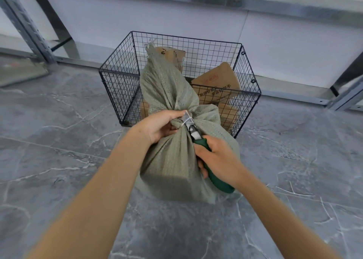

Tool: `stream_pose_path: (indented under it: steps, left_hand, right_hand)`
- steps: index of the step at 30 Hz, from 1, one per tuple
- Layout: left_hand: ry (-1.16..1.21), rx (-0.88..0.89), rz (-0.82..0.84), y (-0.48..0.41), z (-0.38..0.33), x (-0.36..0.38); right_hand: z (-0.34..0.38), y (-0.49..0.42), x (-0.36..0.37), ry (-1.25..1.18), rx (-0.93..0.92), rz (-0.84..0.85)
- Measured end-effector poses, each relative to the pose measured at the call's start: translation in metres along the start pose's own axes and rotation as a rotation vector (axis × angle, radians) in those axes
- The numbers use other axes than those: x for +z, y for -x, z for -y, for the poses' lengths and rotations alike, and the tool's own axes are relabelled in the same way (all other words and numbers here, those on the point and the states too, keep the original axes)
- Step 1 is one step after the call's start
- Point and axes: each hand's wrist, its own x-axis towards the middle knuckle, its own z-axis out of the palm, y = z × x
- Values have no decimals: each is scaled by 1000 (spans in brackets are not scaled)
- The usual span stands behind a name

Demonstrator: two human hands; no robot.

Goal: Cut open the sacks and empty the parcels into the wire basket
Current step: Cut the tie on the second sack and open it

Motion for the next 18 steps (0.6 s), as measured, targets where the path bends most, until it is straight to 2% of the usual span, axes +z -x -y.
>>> stream_pose_path:
  steps: [6, 9, 14, 18]
  left_hand:
    - [5, 63, -56, 3, 1, 13]
    - [4, 111, -159, 0, 2, 16]
    - [-161, 209, -338, 1, -1, 30]
    - [-204, 296, -479, -1, -3, 43]
  right_hand:
    - [8, -4, -5, -189, 72, 47]
    - [11, -5, -4, -264, 95, 30]
    - [15, -16, -6, -431, 169, 14]
    - [19, -24, -10, -483, 173, -3]
